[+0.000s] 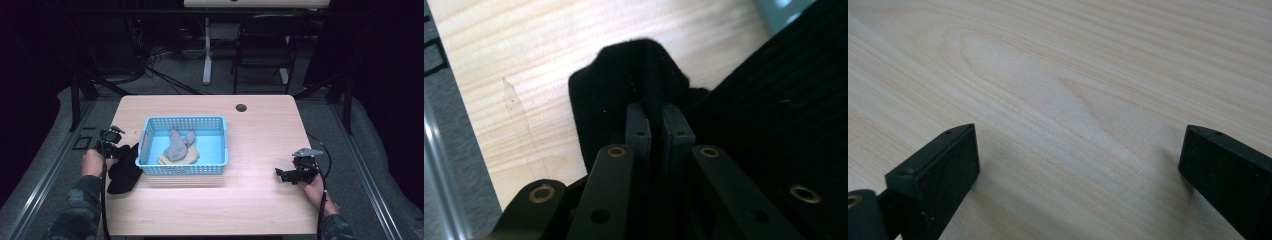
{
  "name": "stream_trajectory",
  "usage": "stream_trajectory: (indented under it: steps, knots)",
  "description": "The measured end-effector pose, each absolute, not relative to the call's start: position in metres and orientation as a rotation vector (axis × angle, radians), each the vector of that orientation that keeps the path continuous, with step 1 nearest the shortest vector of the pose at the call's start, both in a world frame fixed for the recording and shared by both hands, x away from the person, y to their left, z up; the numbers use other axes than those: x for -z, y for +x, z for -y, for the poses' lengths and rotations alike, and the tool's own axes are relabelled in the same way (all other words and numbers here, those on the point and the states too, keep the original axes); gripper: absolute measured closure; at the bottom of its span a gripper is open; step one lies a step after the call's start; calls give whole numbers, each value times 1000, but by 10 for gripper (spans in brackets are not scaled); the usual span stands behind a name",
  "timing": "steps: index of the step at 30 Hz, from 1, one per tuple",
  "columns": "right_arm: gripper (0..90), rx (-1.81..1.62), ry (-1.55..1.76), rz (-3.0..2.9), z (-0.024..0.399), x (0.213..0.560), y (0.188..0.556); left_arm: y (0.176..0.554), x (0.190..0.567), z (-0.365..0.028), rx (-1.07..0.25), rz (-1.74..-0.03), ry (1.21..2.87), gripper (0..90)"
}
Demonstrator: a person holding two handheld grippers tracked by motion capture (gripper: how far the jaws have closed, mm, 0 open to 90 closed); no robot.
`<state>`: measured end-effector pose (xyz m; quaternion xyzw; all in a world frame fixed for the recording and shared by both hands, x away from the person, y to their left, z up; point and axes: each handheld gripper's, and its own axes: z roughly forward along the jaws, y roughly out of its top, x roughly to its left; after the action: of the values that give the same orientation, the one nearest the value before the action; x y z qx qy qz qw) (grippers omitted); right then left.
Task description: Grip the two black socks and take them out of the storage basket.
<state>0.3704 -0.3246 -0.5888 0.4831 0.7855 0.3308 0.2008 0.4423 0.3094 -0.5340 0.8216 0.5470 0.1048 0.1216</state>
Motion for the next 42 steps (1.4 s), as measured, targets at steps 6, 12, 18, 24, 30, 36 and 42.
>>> stream_trajectory:
  steps: [6, 12, 18, 24, 30, 36, 42]
  knots:
    - [23, -923, 1353, -2192, 324, 589, 370, 441, 534, -318, -276, -1628, 2352, 661]
    - [23, -924, 1351, -2195, 325, 589, 370, 425, 513, -334, -304, -1623, 2226, 312]
    - [23, -923, 1352, -2193, 325, 589, 370, 390, 480, -345, -376, -1563, 2098, 143]
    - [23, -924, 1353, -2192, 324, 589, 370, 355, 474, -343, -407, -1511, 2090, 85]
    - [23, -923, 1354, -2191, 324, 589, 370, 326, 482, -341, -390, -1498, 2077, 10]
    - [23, -923, 1355, -2190, 324, 589, 370, 305, 495, -338, -382, -1490, 2072, 1]
    - [23, -924, 1354, -2189, 324, 589, 370, 294, 524, -338, -373, -1485, 2079, 0]
